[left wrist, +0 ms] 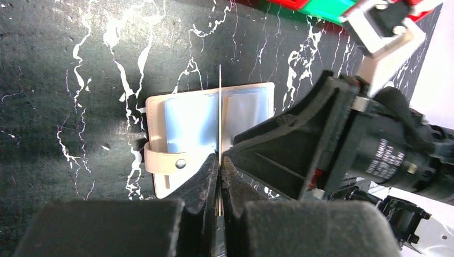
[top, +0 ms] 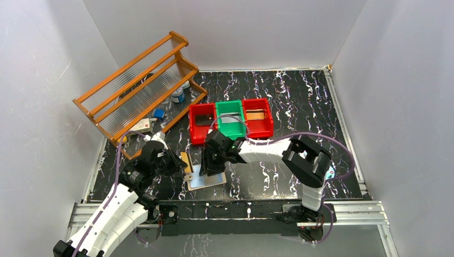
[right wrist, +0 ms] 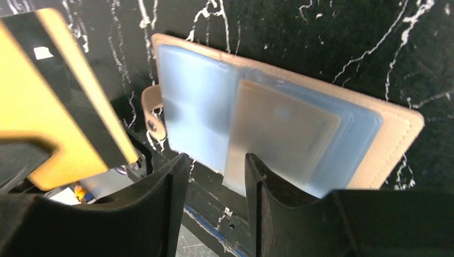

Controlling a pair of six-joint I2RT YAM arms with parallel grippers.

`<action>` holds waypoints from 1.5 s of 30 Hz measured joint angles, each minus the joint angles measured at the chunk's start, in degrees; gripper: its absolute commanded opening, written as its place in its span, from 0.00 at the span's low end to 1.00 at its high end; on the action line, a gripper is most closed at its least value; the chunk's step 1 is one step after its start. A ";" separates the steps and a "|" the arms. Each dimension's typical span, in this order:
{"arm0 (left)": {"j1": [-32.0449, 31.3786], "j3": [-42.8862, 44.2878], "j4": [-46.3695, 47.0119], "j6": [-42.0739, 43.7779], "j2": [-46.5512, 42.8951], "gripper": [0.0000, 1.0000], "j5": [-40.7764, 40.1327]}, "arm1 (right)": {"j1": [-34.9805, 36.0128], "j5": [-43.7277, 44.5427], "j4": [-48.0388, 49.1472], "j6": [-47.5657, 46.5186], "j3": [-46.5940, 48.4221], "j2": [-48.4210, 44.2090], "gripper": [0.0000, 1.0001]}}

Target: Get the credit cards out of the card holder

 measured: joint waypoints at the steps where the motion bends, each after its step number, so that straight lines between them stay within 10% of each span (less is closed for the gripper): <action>1: 0.00 0.00 0.02 0.02 0.11 0.00 0.00 | 0.00 0.37 0.79 -0.02 -0.59 -0.76 0.55; 12: 0.00 0.00 1.86 0.74 1.22 0.00 2.36 | -4.20 11.04 4.48 -1.64 -5.77 -17.81 0.84; 27: 0.00 0.02 18.27 -0.35 4.74 0.00 16.20 | -21.05 -1.27 19.30 1.20 -22.99 -26.75 0.84; 45: 0.00 -1.81 33.51 -6.82 8.94 0.00 20.61 | -21.81 -9.84 26.60 2.23 -25.16 -29.73 0.78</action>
